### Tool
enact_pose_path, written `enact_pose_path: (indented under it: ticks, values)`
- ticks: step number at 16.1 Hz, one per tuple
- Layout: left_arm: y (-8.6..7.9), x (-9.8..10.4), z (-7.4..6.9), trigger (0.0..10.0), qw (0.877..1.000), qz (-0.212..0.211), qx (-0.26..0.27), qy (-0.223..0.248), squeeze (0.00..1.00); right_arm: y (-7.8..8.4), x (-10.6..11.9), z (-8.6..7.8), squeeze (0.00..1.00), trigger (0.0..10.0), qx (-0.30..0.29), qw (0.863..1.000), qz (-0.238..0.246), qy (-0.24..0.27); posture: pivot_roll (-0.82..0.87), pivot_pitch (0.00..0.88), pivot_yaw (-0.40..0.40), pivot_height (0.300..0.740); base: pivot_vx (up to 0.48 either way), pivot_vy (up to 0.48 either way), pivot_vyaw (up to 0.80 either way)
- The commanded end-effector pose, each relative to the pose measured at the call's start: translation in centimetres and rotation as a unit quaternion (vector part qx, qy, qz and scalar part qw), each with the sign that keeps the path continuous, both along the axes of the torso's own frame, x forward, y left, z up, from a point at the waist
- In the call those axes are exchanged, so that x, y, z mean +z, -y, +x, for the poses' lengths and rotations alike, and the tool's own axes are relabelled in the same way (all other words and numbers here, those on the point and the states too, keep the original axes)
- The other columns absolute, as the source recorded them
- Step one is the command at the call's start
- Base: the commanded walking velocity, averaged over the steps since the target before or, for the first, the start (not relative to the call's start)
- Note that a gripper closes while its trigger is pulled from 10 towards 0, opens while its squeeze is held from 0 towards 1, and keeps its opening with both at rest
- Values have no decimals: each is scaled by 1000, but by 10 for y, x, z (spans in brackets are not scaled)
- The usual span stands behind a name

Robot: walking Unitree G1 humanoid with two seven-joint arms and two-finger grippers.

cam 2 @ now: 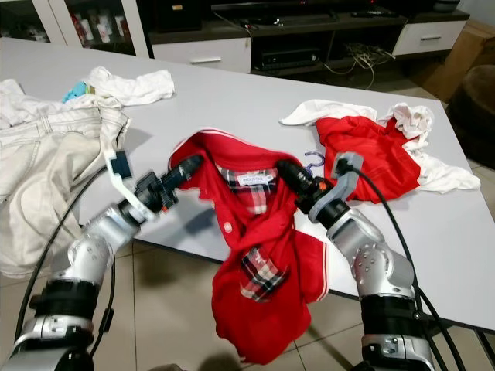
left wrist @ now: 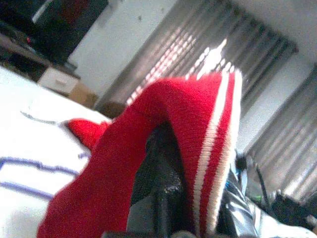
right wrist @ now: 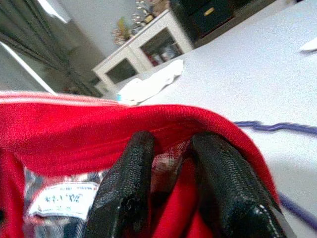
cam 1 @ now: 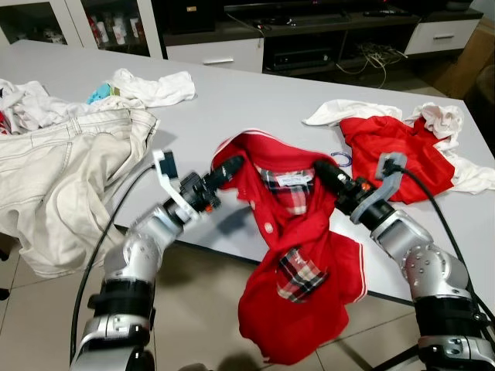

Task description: Hang hanger

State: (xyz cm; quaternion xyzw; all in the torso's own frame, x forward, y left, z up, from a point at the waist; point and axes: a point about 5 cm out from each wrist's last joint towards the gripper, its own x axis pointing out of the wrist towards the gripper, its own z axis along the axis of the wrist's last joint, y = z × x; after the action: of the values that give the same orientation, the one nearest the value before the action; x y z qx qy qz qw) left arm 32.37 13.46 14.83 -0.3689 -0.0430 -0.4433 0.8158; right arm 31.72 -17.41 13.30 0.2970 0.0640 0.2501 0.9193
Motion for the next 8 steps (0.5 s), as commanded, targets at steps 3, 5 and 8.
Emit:
enact_pose_path:
  ticks: [3,5,8]
  values:
    - [-6,24,11,0,998,-42,31,20,0,11,5,10,0,10000,-54,997,-60,16,-60,0,16,740,0,0,0]
    - [-6,24,12,0,998,-42,36,16,0,13,5,12,0,10000,-67,994,-79,17,-60,0,16,740,0,0,0]
    - [-7,24,12,0,998,-47,41,10,0,12,3,13,0,10000,-61,995,-82,17,-64,0,17,740,0,0,0]
